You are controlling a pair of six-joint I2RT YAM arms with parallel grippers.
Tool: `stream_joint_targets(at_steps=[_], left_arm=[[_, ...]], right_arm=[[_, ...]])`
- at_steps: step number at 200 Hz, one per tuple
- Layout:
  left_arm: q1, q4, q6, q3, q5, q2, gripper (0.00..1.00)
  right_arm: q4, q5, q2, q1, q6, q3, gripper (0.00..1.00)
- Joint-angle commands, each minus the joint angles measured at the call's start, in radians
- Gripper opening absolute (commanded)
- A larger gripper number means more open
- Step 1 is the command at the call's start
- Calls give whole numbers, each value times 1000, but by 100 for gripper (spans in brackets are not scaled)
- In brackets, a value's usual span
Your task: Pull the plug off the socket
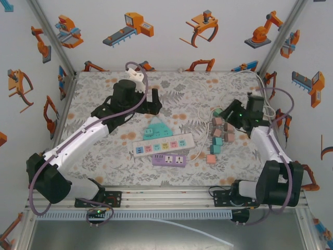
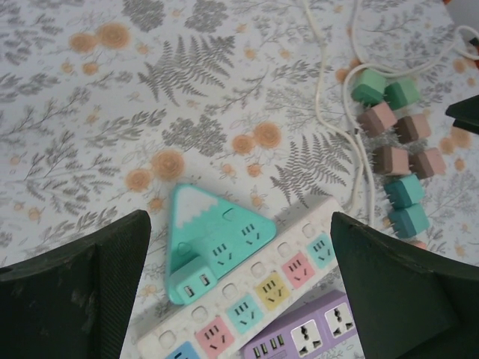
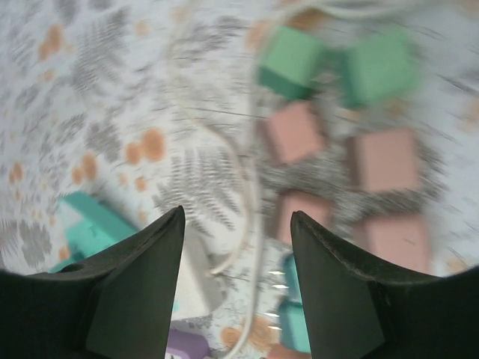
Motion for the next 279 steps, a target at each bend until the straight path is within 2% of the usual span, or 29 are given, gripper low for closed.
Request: stream_joint_targets(at_steps=[1, 30, 50, 68, 90, 106, 150, 182, 198, 219, 228, 263, 279], left_arm=[[94, -49, -76, 16, 57, 0, 97], [223, -99, -85, 26, 164, 27, 97], [330, -148, -129, 45, 251, 53, 97], [422, -118, -152, 27, 317, 62, 97], [462, -149, -122, 41, 291, 83, 97], [466, -161, -108, 51, 300, 96, 97], [484, -214, -173, 48, 324, 67, 97], [487, -288, -147, 48, 356, 34, 97], [488, -310, -149, 26, 378, 25, 97], [487, -290, -179, -15, 445, 44, 97], [487, -291, -198, -17, 468, 62, 97], [486, -185, -200, -43, 554, 148, 100], [482, -131, -173, -39, 634, 226, 94]], right_arm=[[112, 8, 10, 158, -127, 84, 55], [147, -23, 151, 392, -302, 243, 54], [56, -92, 286, 528, -535, 391, 55], [-44, -177, 397, 631, -758, 506, 55], [-117, -281, 502, 725, -994, 584, 55], [-136, -297, 559, 779, -1105, 620, 55], [-149, -334, 664, 810, -1248, 648, 55], [-136, -260, 727, 825, -1322, 640, 52], [-106, -263, 735, 826, -1376, 619, 45], [-38, -269, 722, 826, -1420, 580, 23], [-36, -281, 716, 826, -1440, 577, 18], [-31, -318, 697, 826, -1443, 580, 17], [-24, -351, 690, 826, -1446, 574, 17]])
